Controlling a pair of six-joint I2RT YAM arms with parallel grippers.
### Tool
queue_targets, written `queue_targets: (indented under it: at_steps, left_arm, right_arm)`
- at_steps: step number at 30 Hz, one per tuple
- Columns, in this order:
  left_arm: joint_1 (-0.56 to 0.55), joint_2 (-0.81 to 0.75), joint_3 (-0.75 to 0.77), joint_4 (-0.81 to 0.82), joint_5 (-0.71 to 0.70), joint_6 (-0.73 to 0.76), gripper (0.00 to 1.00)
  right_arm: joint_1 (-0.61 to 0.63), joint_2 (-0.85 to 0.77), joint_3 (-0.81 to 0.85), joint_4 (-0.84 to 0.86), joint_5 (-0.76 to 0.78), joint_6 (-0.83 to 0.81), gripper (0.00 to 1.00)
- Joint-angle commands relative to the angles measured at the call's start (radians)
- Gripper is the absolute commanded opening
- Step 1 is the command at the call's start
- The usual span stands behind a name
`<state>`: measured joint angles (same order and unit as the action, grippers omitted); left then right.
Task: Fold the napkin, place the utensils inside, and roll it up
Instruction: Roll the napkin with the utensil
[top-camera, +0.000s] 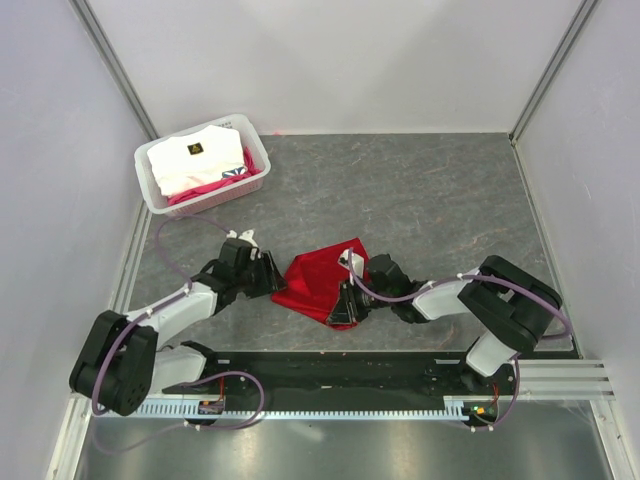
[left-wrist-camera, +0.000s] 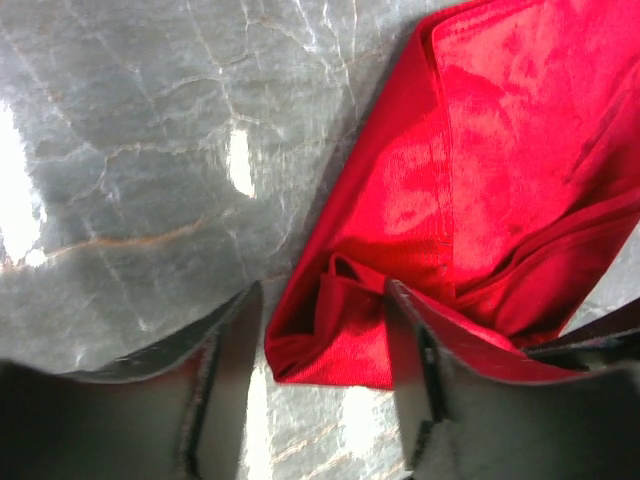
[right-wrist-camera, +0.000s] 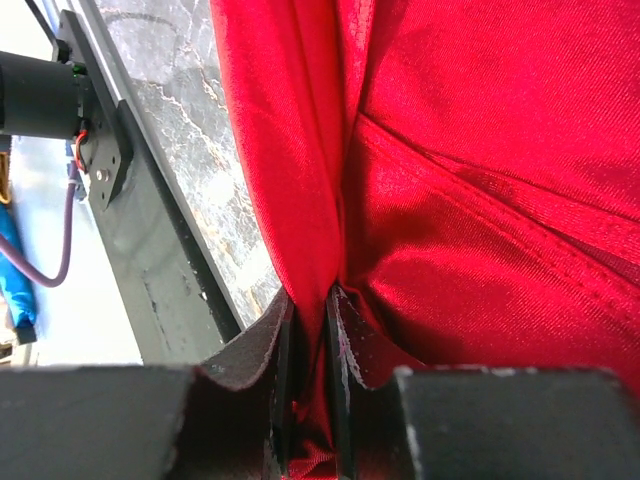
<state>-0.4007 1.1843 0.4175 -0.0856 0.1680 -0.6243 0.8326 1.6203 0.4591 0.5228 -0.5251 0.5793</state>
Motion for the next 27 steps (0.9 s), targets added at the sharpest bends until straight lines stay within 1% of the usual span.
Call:
queue_targets:
  at_steps: [1, 2, 3, 5, 6, 8, 9, 11, 12, 13, 14, 15, 17, 18, 20, 22, 23, 24, 25, 26, 27]
  left_arm:
    - [-0.001, 0.066, 0.001, 0.010, 0.004, -0.014, 0.50]
    - [-0.001, 0.090, 0.004, 0.020, 0.008, -0.014, 0.46]
    - [-0.001, 0.100, 0.009, 0.021, 0.017, -0.012, 0.40]
    - [-0.001, 0.119, 0.015, 0.023, 0.028, -0.008, 0.35]
    - [-0.003, 0.133, 0.023, 0.024, 0.033, -0.008, 0.28]
    - [-0.001, 0.141, 0.029, 0.023, 0.036, 0.000, 0.19]
    - [-0.001, 0.147, 0.035, 0.017, 0.037, 0.005, 0.11]
    - [-0.001, 0.152, 0.040, 0.014, 0.041, 0.011, 0.04]
    - [-0.001, 0.155, 0.043, 0.011, 0.042, 0.015, 0.02]
    - [-0.003, 0.159, 0.046, 0.007, 0.044, 0.017, 0.02]
    - [-0.001, 0.159, 0.047, 0.006, 0.044, 0.018, 0.02]
    - [-0.001, 0.164, 0.050, 0.003, 0.047, 0.021, 0.02]
    - [-0.003, 0.167, 0.053, 0.001, 0.048, 0.026, 0.02]
    - [-0.001, 0.167, 0.055, 0.000, 0.048, 0.026, 0.02]
    - [-0.001, 0.172, 0.056, -0.002, 0.050, 0.029, 0.02]
    - [-0.001, 0.173, 0.060, -0.005, 0.050, 0.031, 0.02]
    - [-0.003, 0.173, 0.061, -0.005, 0.051, 0.031, 0.02]
    - [-0.003, 0.175, 0.061, -0.005, 0.051, 0.032, 0.02]
    - [-0.003, 0.175, 0.063, -0.008, 0.051, 0.032, 0.02]
    - [-0.001, 0.176, 0.064, -0.008, 0.053, 0.031, 0.02]
    - [-0.001, 0.178, 0.064, -0.009, 0.053, 0.031, 0.02]
  right_arm:
    - [-0.007, 0.067, -0.048, -0.116, 0.007, -0.022, 0.22]
    - [-0.006, 0.067, -0.046, -0.119, 0.007, -0.024, 0.22]
    - [-0.007, 0.072, -0.039, -0.122, 0.007, -0.029, 0.22]
    - [-0.007, 0.070, -0.034, -0.135, 0.008, -0.035, 0.22]
    - [-0.007, 0.066, -0.027, -0.142, 0.011, -0.036, 0.22]
    - [-0.007, 0.058, -0.014, -0.174, 0.019, -0.044, 0.23]
    - [-0.007, 0.041, 0.002, -0.191, 0.023, -0.052, 0.24]
    - [-0.006, 0.015, 0.027, -0.262, 0.046, -0.065, 0.27]
    - [-0.007, -0.020, 0.058, -0.294, 0.060, -0.087, 0.33]
    - [-0.006, -0.042, 0.075, -0.369, 0.075, -0.101, 0.37]
    - [-0.003, -0.066, 0.093, -0.404, 0.101, -0.110, 0.40]
    - [-0.001, -0.112, 0.128, -0.475, 0.120, -0.139, 0.48]
    - [0.020, -0.154, 0.167, -0.549, 0.155, -0.168, 0.57]
    - [0.032, -0.190, 0.202, -0.604, 0.192, -0.179, 0.64]
    - [0.072, -0.238, 0.243, -0.647, 0.236, -0.202, 0.70]
    - [0.112, -0.267, 0.265, -0.694, 0.331, -0.217, 0.73]
    - [0.166, -0.293, 0.280, -0.708, 0.371, -0.223, 0.76]
    - [0.199, -0.303, 0.289, -0.740, 0.481, -0.229, 0.77]
    - [0.235, -0.310, 0.299, -0.756, 0.543, -0.234, 0.78]
    - [0.309, -0.318, 0.315, -0.771, 0.598, -0.245, 0.80]
    - [0.342, -0.319, 0.322, -0.793, 0.663, -0.248, 0.80]
